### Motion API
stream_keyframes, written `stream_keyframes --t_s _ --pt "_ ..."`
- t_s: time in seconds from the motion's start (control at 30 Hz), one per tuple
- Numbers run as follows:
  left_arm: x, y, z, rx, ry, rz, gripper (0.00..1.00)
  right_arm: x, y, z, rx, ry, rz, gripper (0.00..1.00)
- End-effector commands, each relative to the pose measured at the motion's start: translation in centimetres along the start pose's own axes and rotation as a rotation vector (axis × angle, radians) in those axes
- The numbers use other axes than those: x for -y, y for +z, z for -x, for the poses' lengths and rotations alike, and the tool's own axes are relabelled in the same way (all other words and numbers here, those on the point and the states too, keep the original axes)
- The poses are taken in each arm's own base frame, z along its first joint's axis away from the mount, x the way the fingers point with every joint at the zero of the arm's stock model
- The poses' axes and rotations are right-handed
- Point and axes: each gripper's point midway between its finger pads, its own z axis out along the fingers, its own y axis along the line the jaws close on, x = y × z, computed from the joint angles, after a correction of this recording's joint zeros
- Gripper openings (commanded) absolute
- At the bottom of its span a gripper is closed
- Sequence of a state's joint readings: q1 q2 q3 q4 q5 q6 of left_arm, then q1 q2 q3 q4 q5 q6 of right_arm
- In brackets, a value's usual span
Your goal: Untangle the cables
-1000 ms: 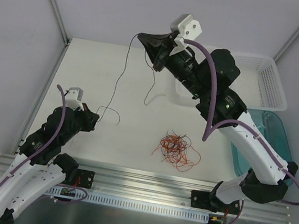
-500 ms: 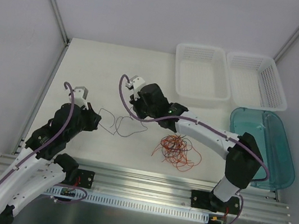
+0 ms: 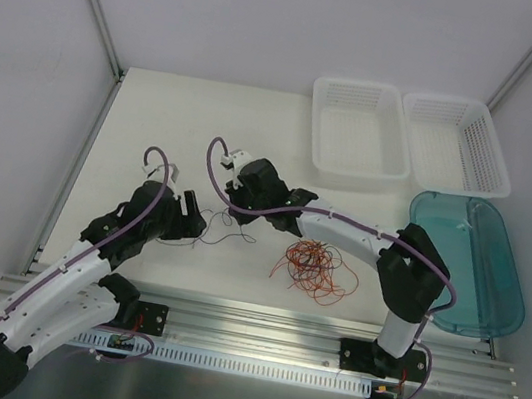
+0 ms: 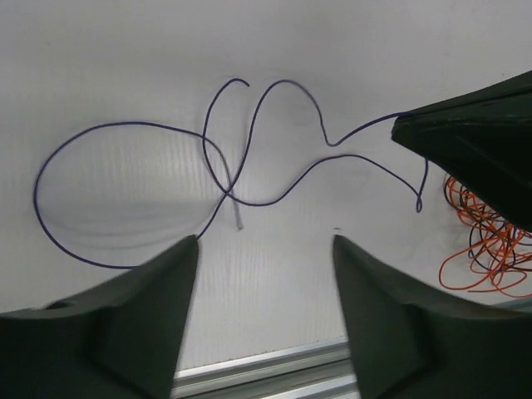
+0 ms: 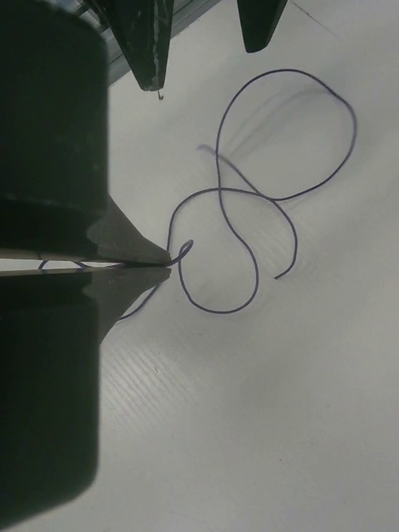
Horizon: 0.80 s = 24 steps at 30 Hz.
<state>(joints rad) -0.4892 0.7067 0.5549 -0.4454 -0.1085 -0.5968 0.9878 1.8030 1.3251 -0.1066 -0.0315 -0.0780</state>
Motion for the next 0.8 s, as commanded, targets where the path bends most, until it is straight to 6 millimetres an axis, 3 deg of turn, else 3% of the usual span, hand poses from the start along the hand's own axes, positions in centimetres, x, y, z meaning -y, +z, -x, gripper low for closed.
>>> stream_keyframes --t_s 0.0,0.1,0.13,0.27,0.37,0.47,0.6,0.77 --pt "1.6 -0.7 1.8 0.059 -0.009 -0.072 0.74 -1.0 0.7 -0.3 0.003 0.072 0.039 0.01" --pt "1.6 -2.3 3.3 0.114 -0.007 -0.065 0.97 -1.2 1.4 -1.2 -0.022 0.106 0.043 0.02" --pt "1.9 -3.2 4.3 0.144 -0.009 -0.065 0.99 -1.3 1.6 -1.2 -0.024 0.123 0.049 0.04" --pt "-0.5 -5.8 6.7 0.256 0.000 0.061 0.99 -2.1 3.0 -1.6 -0.041 0.179 0.078 0.08" --pt "-2.4 -8.7 9.3 0.389 0.012 0.157 0.99 -3.0 3.6 -1.3 -0.044 0.214 0.103 0.19" --pt "-4.1 -11.0 10.8 0.467 0.042 0.248 0.99 -3.7 4.4 -1.6 -0.059 0.243 0.118 0.40" --pt "-5.9 -12.6 11.3 0.541 0.064 0.318 0.99 -4.6 5.2 -1.0 -0.052 0.236 0.116 0.70" --pt "-7.6 -12.7 10.3 0.588 0.021 0.356 0.99 -4.9 6.0 -0.9 -0.058 0.236 0.061 0.87"
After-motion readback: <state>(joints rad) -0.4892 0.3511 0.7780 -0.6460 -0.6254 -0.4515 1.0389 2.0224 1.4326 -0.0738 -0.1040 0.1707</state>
